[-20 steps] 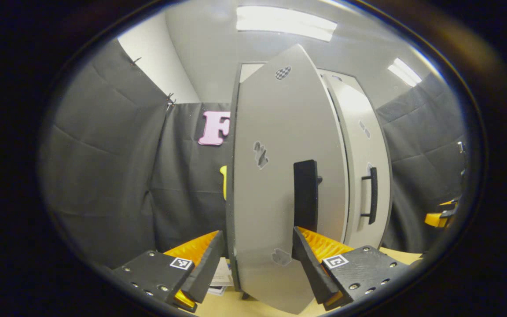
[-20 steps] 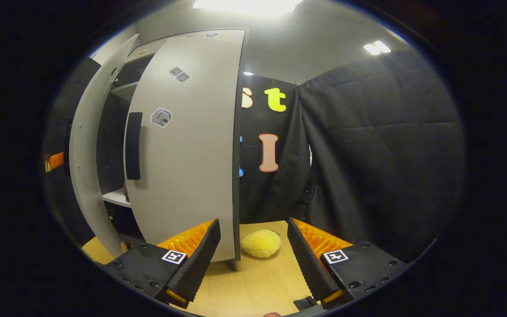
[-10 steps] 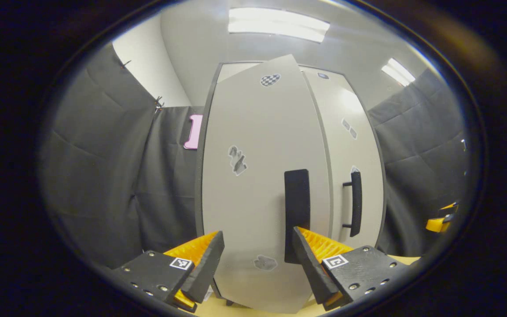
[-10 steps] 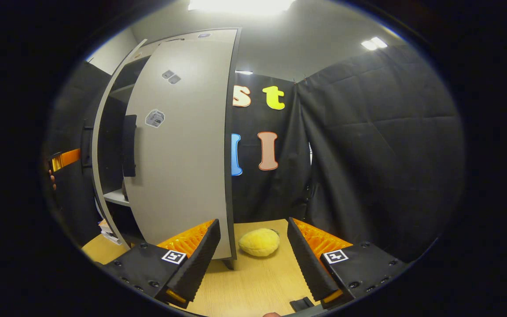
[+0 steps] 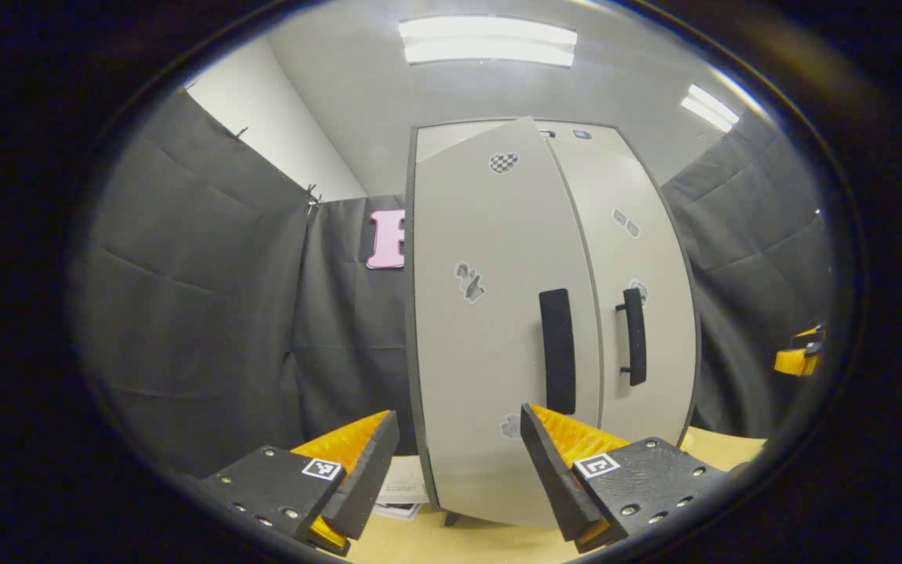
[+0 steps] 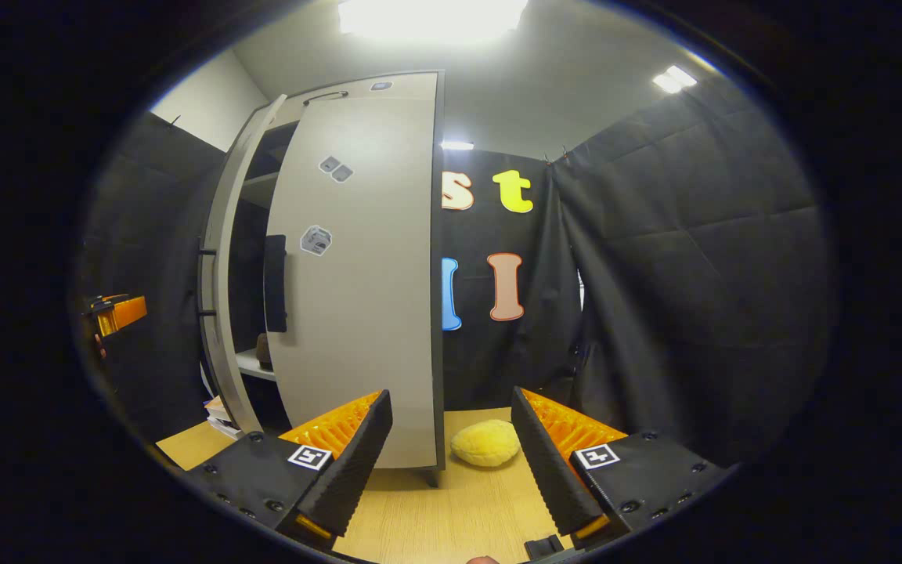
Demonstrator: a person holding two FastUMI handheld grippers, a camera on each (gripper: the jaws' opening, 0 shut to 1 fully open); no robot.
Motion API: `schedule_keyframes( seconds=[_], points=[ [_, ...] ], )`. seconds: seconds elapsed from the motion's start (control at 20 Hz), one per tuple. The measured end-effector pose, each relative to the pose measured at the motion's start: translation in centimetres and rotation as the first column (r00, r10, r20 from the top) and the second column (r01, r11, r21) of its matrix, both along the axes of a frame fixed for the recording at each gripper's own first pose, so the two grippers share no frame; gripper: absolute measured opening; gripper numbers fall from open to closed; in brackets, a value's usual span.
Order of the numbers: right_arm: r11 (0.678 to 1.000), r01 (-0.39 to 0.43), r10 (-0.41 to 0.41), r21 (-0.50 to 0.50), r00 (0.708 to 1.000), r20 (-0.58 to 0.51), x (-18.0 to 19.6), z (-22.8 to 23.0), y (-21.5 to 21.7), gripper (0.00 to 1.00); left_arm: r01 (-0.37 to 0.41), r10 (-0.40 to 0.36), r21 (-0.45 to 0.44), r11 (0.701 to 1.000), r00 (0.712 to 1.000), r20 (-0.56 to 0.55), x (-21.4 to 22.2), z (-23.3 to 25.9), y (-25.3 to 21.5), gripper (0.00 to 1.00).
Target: Grab one shoe with the right hand and put it into the shoe cabinet, grab the other shoe with the left hand and put it into the shoe cabinet; then close the right door with the right hand and the left door with the left hand.
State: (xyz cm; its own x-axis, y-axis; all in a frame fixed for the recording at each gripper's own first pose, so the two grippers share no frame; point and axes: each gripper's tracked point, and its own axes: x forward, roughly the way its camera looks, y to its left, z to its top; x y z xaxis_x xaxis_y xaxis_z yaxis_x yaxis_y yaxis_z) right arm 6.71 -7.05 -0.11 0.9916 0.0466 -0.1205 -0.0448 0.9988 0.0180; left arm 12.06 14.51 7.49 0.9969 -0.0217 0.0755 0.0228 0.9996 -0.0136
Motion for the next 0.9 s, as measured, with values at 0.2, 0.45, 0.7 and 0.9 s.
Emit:
schedule_keyframes(
  seconds=[0.2, 0.45, 0.7, 0.9],
  points=[
    [1.000, -0.024, 0.024, -0.004, 0.999, 0.029, -2.2, 0.9, 0.6, 0.94, -0.019, 0.020, 0.025, 1.000, 0.999, -0.033, -0.6, 0.2, 0.9, 0.98],
    [1.000, -0.023, 0.023, 0.001, 0.999, 0.047, -4.6, 1.9, 1.4, 0.96, -0.024, 0.026, 0.033, 0.999, 0.998, -0.059, -3.6, -1.8, 2.0, 0.93],
    [1.000, -0.023, 0.023, 0.005, 0.997, 0.068, -6.8, 2.9, 3.0, 0.96, -0.033, 0.034, 0.020, 0.999, 0.997, -0.074, -4.7, -2.4, 3.0, 0.91],
    [1.000, -0.026, 0.025, 0.002, 0.995, 0.097, -8.3, 3.8, 4.0, 0.94, -0.046, 0.048, 0.025, 0.999, 0.996, -0.071, -4.7, -2.3, 3.6, 0.91]
  ],
)
